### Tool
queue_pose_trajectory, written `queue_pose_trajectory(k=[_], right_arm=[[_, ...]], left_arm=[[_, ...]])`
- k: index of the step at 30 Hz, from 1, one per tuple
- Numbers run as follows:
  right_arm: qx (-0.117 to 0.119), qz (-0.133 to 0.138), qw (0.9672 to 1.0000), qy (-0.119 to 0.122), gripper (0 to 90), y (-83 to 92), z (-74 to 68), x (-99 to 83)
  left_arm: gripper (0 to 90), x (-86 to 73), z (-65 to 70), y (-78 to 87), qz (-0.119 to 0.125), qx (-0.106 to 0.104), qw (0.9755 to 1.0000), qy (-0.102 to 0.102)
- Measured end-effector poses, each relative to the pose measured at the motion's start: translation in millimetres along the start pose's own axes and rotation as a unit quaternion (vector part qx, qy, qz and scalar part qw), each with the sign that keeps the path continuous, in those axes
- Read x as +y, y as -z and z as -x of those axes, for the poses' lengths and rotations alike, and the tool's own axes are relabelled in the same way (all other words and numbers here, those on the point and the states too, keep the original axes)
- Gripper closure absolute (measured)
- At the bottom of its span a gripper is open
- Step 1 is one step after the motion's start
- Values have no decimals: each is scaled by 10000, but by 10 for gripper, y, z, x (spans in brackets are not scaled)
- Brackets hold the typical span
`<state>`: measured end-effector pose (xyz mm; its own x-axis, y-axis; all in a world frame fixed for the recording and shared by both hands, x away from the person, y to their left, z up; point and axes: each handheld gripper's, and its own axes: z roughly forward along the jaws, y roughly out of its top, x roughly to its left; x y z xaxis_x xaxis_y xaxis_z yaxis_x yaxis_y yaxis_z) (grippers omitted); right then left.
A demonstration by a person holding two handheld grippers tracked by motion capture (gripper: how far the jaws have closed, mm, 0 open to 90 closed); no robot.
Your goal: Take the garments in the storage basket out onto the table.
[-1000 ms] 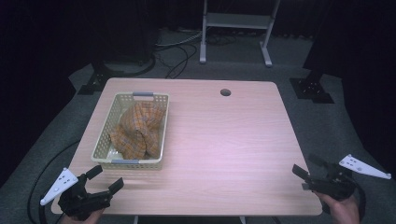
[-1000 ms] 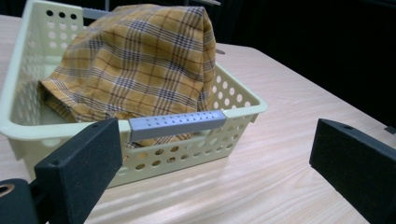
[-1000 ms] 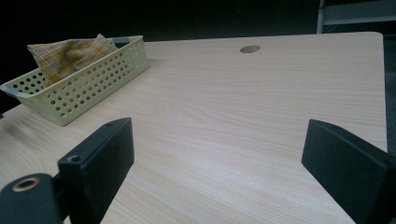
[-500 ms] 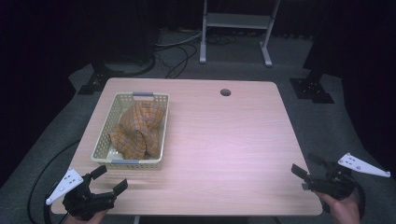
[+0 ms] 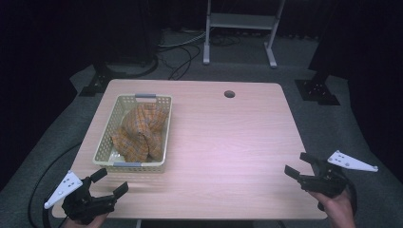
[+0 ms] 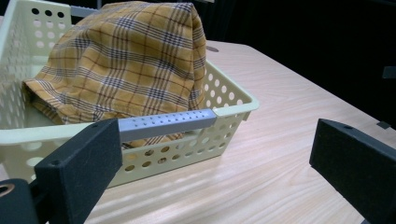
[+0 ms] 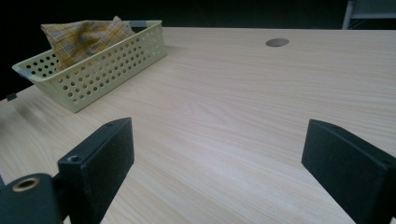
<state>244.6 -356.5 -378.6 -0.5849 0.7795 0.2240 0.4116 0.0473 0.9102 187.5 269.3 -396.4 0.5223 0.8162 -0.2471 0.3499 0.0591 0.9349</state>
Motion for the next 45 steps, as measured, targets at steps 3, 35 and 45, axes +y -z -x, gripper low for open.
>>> queue_pose_trajectory(k=[3,35,45], right_arm=[[50,-16,10000,14,92,-48,-6,16],[337,-257,9990,151,91,-377,-133,113],[434,-287,9984,222,91,-492,-226,160]], left_arm=[[24,-3,-4,6,-4,22,10000,-7],[24,6,-11,44,61,-15,10000,9],[24,13,-6,53,64,-40,10000,13]])
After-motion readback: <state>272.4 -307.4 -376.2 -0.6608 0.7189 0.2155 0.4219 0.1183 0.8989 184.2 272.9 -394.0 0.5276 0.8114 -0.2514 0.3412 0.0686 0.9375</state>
